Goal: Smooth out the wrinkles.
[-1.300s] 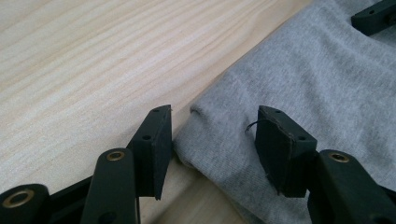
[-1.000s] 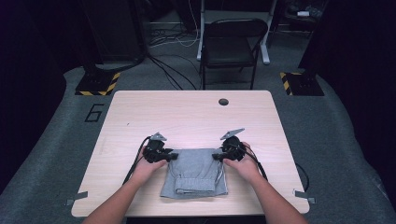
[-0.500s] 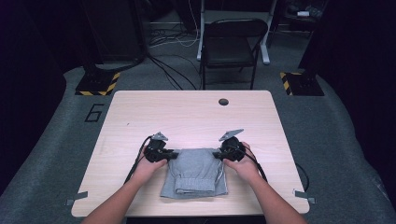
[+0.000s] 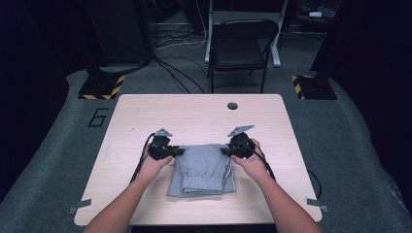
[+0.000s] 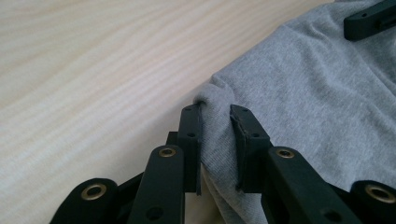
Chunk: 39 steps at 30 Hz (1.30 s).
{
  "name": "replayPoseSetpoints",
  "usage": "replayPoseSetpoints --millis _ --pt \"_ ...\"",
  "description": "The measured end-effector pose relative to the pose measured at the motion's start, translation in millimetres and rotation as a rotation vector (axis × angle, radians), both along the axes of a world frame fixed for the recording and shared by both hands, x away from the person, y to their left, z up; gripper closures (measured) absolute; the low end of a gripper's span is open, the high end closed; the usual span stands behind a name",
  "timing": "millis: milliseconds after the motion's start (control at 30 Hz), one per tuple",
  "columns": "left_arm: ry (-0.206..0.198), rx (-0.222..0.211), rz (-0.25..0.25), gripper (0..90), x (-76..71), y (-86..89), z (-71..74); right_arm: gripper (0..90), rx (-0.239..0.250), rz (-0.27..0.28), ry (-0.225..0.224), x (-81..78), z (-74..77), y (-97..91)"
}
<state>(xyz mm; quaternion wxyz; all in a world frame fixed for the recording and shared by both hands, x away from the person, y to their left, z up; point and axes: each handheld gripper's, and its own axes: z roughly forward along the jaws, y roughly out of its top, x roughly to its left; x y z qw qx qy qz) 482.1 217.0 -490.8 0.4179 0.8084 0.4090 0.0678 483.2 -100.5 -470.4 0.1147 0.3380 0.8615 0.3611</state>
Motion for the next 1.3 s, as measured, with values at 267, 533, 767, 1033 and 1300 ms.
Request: replayPoseSetpoints --millis 267,533,767,1033,1300 --pt "0.002 0.015 0.033 74.9 17.3 -2.2 -1.9 70.0 0.000 -0.035 -0.003 19.0 -1.3 2.3" --pt "0.014 0.040 0.048 74.1 22.0 -2.6 -9.4 69.2 -0.020 -0.049 -0.008 24.9 -6.6 7.2" --pt "0.022 0.053 0.049 73.9 23.2 -1.1 -10.2 69.1 -0.028 -0.049 -0.004 27.8 -8.1 9.4" --pt "0.026 0.050 0.070 72.6 22.4 -2.4 -10.8 68.1 -0.034 -0.050 -0.006 29.4 -9.5 11.4" --pt "0.000 0.043 0.105 56.6 21.4 2.4 -5.9 52.2 -0.008 -0.074 0.006 26.3 -7.0 6.2"
